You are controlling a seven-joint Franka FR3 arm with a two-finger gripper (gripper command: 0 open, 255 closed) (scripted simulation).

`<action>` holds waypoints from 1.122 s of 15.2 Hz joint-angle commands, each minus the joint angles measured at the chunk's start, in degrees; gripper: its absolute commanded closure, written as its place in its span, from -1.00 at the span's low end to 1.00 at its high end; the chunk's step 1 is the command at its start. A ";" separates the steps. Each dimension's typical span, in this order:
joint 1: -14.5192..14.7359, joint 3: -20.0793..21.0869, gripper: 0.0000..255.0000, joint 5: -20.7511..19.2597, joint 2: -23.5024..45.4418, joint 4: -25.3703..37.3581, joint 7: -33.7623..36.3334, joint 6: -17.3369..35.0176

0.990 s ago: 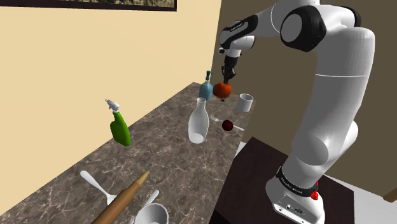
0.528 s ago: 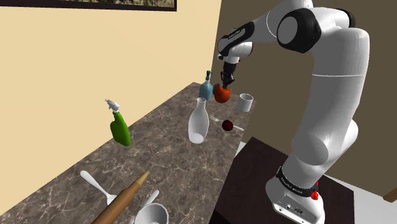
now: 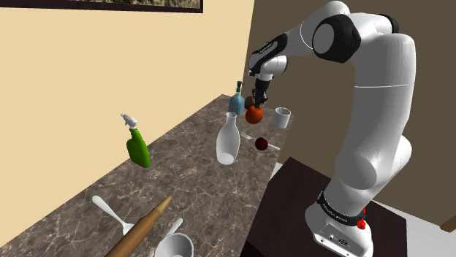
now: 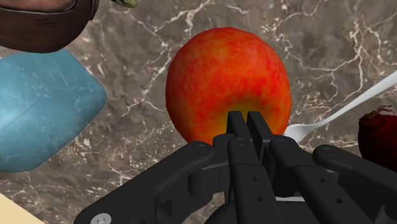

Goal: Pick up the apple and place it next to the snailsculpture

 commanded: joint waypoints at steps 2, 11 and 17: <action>-0.07 0.26 1.00 0.49 1.20 -0.76 -0.27 1.96; -0.18 0.43 1.00 0.80 2.02 -1.07 -0.50 3.06; -0.18 0.43 -1.00 0.80 2.01 -1.08 -0.49 3.07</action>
